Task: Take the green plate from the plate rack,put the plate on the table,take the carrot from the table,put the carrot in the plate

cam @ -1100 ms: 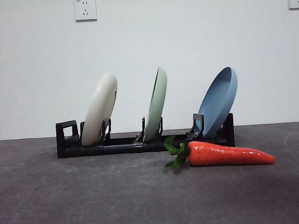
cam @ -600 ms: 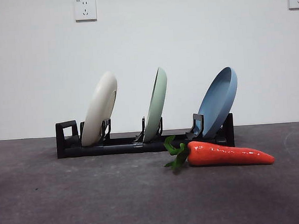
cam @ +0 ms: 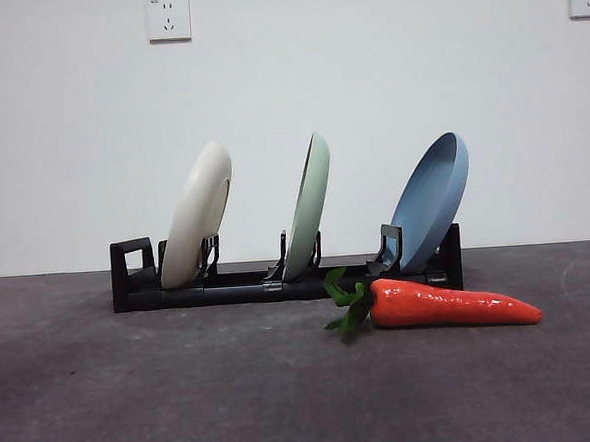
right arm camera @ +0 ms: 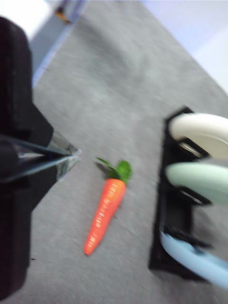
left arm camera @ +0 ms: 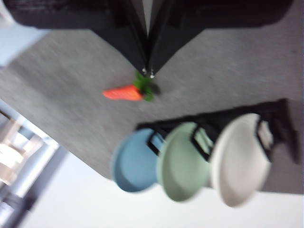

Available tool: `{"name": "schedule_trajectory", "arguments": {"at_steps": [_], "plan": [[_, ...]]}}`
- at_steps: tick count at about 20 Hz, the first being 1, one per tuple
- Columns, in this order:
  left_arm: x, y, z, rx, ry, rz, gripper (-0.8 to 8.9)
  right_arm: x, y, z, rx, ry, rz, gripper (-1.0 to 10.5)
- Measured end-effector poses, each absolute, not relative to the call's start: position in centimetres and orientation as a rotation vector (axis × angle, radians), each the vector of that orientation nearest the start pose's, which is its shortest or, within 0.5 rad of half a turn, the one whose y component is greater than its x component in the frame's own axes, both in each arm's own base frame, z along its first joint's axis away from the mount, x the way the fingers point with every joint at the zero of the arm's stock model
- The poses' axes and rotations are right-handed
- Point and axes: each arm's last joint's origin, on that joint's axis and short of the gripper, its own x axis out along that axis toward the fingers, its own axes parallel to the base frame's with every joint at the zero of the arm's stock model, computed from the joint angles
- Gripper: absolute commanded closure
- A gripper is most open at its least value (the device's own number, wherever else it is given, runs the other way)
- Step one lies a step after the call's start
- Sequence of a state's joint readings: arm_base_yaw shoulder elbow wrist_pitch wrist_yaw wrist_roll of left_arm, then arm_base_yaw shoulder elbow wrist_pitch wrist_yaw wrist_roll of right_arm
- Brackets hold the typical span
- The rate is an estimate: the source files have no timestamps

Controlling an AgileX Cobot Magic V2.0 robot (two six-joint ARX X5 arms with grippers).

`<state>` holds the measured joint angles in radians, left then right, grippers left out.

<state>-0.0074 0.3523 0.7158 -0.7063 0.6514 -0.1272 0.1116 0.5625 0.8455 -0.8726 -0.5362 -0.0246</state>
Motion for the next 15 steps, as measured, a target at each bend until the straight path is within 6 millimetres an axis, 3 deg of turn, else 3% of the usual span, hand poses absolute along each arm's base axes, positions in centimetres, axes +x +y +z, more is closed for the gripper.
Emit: {"name": "schedule_trajectory", "arguments": {"at_steps": [8, 10, 11, 13, 14, 15], "plan": [[5.66, -1.93, 31.95, -0.155, 0.505, -0.708, 8.16, 8.74, 2.61, 32.30, -0.002, 0.755, 0.710, 9.6], [5.62, -1.93, 31.87, -0.144, 0.510, -0.711, 7.51, 8.74, 2.61, 32.30, -0.010, 0.752, 0.714, 9.3], [5.62, -1.93, 31.87, -0.142, 0.509, -0.712, 6.10, 8.74, 2.61, 32.30, -0.011, 0.752, 0.714, 8.4], [5.62, -1.93, 31.87, -0.137, 0.508, -0.712, 2.80, 8.74, 2.61, 32.31, -0.014, 0.750, 0.714, 4.6], [5.62, -1.93, 31.87, -0.137, 0.507, -0.713, 2.65, 8.76, 2.61, 32.32, -0.013, 0.748, 0.713, 3.0], [5.62, -1.93, 31.87, -0.137, 0.507, -0.713, 2.66, 8.76, 2.61, 32.32, -0.011, 0.749, 0.712, 2.6]]}}
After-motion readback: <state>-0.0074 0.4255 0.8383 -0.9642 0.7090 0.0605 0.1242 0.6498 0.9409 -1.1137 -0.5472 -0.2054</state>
